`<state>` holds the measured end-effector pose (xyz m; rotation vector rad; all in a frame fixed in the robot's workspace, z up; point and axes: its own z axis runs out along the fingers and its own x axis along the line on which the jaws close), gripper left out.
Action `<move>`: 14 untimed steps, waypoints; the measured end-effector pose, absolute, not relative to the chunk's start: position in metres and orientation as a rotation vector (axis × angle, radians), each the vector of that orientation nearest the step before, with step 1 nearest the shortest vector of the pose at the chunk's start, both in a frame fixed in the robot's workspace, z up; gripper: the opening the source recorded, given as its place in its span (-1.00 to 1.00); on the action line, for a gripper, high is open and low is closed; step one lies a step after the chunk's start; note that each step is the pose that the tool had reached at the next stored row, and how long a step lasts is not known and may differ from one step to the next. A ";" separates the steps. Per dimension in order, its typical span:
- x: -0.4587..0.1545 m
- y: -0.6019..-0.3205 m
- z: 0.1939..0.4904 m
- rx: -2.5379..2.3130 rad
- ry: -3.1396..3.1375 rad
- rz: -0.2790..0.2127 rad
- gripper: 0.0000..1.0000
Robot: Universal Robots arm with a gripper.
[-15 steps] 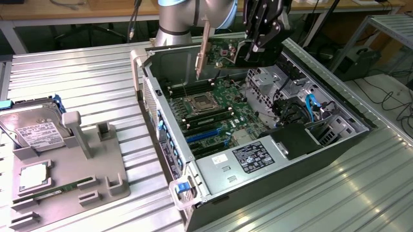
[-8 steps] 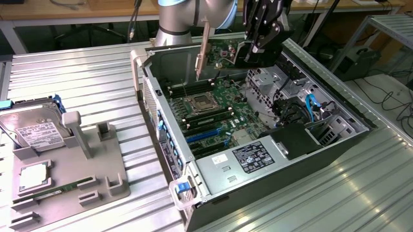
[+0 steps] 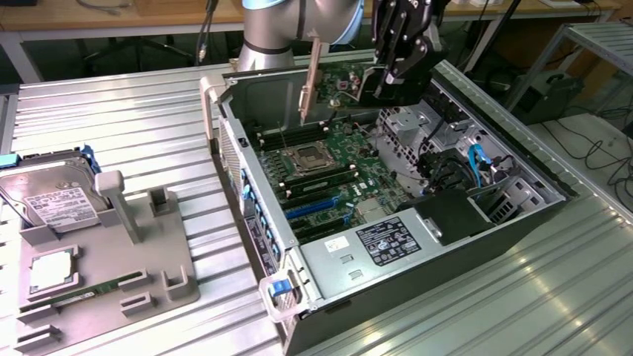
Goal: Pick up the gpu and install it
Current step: 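Insert the gpu into the slot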
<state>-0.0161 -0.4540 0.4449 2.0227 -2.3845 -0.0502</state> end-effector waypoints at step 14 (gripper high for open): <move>-0.016 -0.454 0.437 2.024 -2.383 -0.050 -0.46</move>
